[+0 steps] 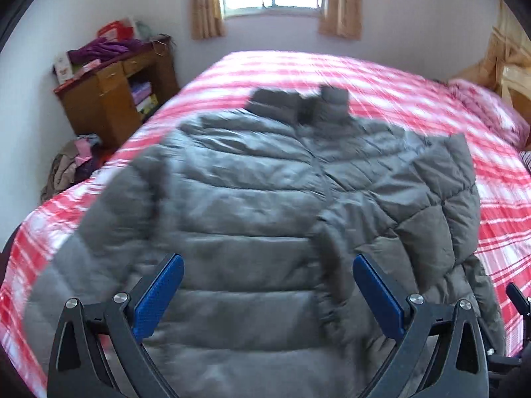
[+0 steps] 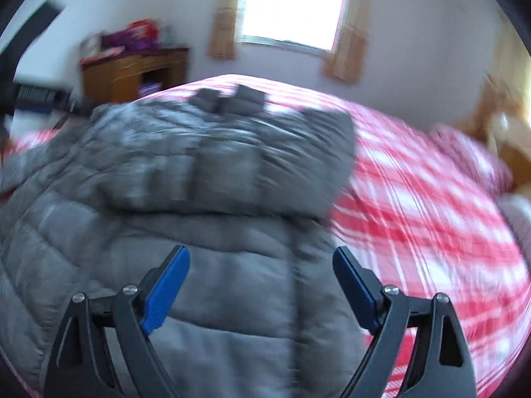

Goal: Fold large clothes

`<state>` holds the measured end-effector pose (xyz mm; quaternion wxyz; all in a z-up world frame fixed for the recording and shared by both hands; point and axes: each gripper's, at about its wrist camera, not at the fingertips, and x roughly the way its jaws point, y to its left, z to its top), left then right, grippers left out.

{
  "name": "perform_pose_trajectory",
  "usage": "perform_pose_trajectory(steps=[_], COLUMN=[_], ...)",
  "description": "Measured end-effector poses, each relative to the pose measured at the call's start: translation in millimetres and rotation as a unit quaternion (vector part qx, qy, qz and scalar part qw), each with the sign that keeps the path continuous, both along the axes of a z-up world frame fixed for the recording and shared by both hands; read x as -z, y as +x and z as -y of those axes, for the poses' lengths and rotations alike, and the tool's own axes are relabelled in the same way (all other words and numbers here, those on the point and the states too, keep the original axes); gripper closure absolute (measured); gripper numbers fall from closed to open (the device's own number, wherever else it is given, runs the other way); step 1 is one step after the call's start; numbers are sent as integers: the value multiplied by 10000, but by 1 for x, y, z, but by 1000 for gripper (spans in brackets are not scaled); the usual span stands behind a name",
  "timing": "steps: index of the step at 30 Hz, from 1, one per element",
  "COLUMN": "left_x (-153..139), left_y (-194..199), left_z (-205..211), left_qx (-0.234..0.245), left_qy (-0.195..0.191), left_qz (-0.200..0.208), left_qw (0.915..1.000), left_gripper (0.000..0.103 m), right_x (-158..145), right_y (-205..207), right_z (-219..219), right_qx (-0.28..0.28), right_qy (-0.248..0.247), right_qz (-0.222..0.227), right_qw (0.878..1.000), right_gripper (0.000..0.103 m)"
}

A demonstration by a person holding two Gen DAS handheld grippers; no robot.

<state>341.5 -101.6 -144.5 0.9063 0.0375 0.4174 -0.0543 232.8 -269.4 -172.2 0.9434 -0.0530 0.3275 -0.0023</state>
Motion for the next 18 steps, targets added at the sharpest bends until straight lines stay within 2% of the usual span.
perform_pose_trajectory(steps=[3, 5, 6, 7, 8, 9, 10, 13, 18], left_x=[24, 34, 39, 42, 44, 44, 43, 32, 11], left_y=[12, 16, 19, 20, 21, 21, 20, 16, 6], left_z=[28, 37, 40, 42, 43, 45, 46, 42, 13], left_qx=[116, 150, 171, 259, 356, 449, 534, 597, 509], left_qy=[30, 118, 146, 83, 18, -38, -48, 28, 322], left_qz=[-285, -338, -355, -384, -424, -429, -403, -210, 265], left_qw=[9995, 9992, 9991, 9989, 9985, 9981, 9978, 9980, 9978], left_gripper=[1, 4, 19, 40, 49, 70, 80, 85, 86], right_x=[15, 30, 38, 43, 44, 44, 44, 44, 44], right_y=[5, 9, 12, 14, 16, 17, 17, 19, 17], right_z=[32, 44, 49, 51, 52, 50, 45, 40, 45], right_qx=[458, 584, 623, 636, 638, 644, 645, 640, 621], right_qy=[428, 750, 912, 1012, 1055, 1023, 943, 876, 1024], right_qz=[-207, -434, -603, -710, -738, -750, -751, -724, -658], right_qw=[9978, 9945, 9921, 9903, 9896, 9898, 9906, 9915, 9906], right_gripper=[13, 13, 12, 11, 10, 9, 9, 8, 8])
